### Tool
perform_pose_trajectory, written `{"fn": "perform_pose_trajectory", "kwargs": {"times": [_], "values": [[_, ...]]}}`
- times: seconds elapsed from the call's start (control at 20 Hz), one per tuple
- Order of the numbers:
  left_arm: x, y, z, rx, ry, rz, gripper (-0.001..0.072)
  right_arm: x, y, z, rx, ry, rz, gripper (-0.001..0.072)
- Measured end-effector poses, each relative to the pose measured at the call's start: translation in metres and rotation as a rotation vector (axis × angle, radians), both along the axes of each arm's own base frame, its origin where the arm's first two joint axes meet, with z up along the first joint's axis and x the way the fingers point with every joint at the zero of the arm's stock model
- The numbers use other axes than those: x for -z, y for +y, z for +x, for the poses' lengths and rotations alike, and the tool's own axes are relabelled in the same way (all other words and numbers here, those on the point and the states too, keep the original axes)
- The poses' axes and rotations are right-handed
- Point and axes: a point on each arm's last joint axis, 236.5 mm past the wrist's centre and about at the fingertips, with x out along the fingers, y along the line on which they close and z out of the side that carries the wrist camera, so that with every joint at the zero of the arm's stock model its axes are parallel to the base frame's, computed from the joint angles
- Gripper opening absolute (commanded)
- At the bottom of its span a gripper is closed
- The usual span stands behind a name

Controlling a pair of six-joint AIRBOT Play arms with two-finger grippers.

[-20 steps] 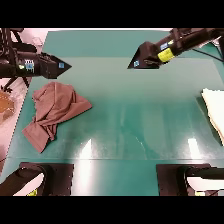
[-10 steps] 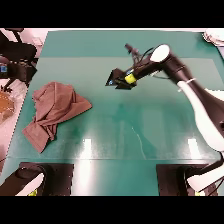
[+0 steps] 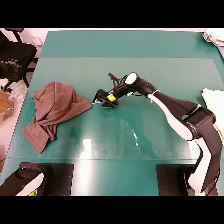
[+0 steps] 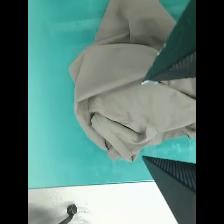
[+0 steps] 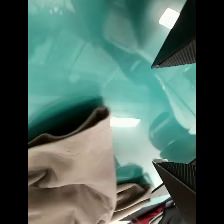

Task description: Fold the shirts.

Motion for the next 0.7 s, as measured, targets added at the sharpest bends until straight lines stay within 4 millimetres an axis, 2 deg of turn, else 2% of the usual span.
{"fn": "perform_pose_trajectory", "kwargs": {"times": [0.25,0.45,0.7], "values": [[0.000,0.002,0.000,-0.005,0.000,0.006,0.0533,0.006,0.023,0.005,0.045,-0.033,0.040,0.0638],[0.000,0.002,0.000,-0.008,0.001,0.004,0.0533,0.006,0.032,0.012,0.081,-0.064,0.054,0.0634],[0.001,0.001,-0.001,-0.007,0.005,-0.005,0.0533,0.007,0.047,0.011,0.102,-0.092,0.065,0.0623]]}}
